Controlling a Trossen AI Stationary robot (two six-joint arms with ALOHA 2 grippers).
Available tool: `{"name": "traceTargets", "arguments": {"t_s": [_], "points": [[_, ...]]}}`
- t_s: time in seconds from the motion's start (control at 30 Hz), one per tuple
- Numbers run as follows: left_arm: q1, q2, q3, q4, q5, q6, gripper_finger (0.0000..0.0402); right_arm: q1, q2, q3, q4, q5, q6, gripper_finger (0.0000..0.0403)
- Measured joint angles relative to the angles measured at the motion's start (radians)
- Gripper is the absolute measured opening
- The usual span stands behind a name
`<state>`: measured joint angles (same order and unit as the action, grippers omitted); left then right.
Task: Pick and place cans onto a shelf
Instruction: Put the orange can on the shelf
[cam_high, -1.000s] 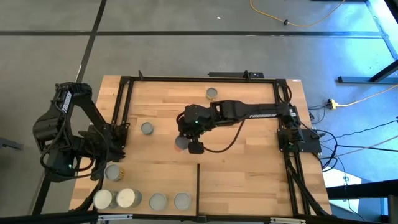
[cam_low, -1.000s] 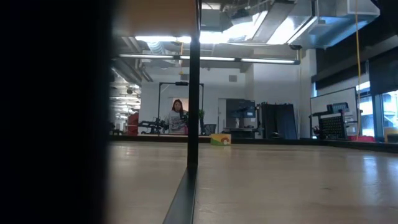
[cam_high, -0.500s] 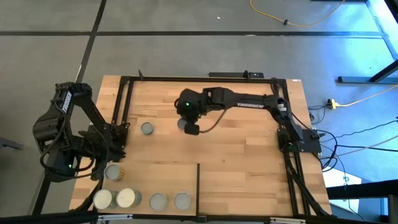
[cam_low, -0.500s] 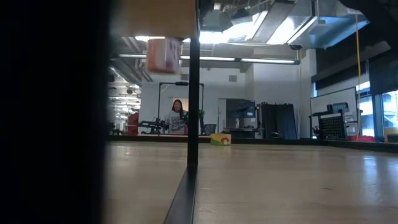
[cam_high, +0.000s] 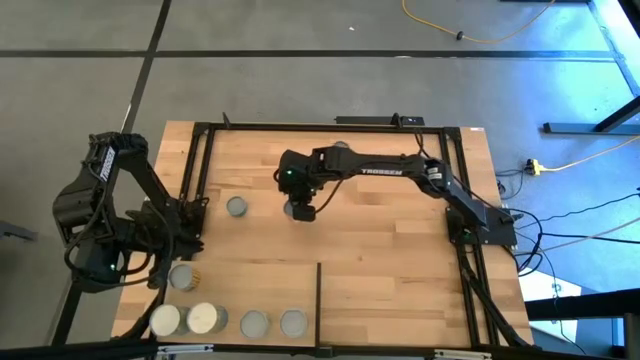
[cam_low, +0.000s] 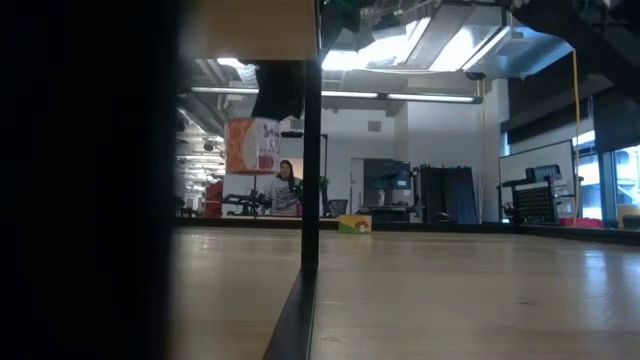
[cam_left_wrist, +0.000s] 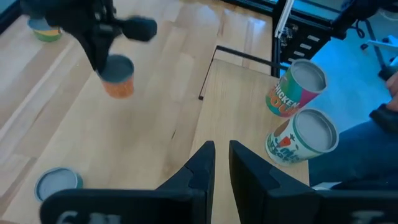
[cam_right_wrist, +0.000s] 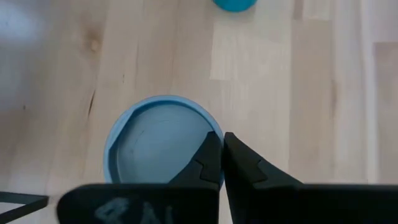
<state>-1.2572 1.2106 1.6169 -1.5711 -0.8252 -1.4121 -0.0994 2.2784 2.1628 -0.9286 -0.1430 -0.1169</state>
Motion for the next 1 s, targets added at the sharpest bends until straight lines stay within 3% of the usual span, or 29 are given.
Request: {"name": "traceTargets", "arguments": {"t_s": [0.53,1.0], "points": [[0.000,0.000,0.000,0.000,-0.025,-0.002,0.0041,-0.021,0.114,0.000,0.038,-0.053,-0.021,0.0006],[0.002,0.000,0.000,0.000,-0.027,-0.002,0.0041,-0.035,0.112,-0.025,0.080,-0.025,-0.045,0.0007]]}}
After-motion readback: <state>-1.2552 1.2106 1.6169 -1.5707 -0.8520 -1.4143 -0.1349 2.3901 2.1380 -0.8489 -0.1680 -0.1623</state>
